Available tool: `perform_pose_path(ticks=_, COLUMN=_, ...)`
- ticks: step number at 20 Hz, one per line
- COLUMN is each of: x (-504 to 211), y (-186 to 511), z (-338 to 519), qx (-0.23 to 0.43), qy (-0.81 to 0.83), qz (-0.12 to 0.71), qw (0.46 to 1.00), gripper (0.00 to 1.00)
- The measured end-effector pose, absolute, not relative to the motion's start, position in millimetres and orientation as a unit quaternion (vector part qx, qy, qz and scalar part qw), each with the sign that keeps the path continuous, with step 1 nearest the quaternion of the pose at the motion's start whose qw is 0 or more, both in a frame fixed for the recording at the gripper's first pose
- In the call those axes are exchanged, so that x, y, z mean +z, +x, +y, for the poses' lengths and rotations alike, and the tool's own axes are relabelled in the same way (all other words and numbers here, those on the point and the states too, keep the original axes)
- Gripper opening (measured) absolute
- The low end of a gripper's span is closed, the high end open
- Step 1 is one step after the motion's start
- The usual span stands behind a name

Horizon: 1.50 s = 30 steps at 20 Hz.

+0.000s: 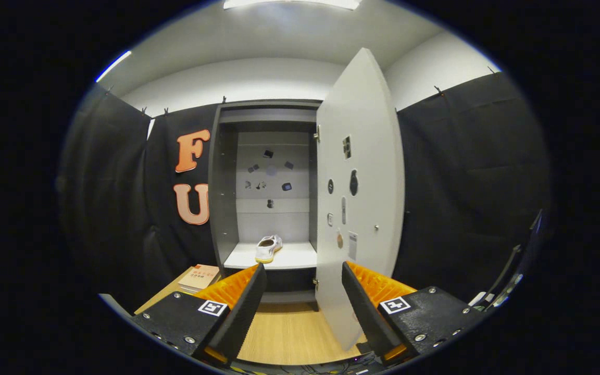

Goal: Open the shoe cabinet door, grab the shoes and put them into the shoe cabinet, then close the shoe cabinet door.

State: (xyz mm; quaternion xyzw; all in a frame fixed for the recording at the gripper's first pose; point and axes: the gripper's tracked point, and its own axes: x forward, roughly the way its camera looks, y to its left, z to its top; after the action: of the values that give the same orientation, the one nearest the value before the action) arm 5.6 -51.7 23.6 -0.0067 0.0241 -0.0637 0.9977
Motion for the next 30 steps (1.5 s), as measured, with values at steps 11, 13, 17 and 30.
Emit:
perform_pose_path(ticks=11, x=19, y=12, z=-198, qx=-0.168, qy=0.012, qz=0.031, qw=0.985, gripper=0.91)
perform_pose_path(ticks=13, x=18, y=23, z=-206, qx=-0.164, qy=0.008, qz=0.03, qw=0.986, gripper=0.92)
perform_pose_path(ticks=17, x=16, y=46, z=-205, qx=-0.154, qy=0.003, qz=0.036, qw=0.987, gripper=0.92)
perform_pose_path(ticks=30, x=19, y=42, z=-155, qx=-0.085, qy=0.007, qz=0.03, qw=0.996, gripper=0.88)
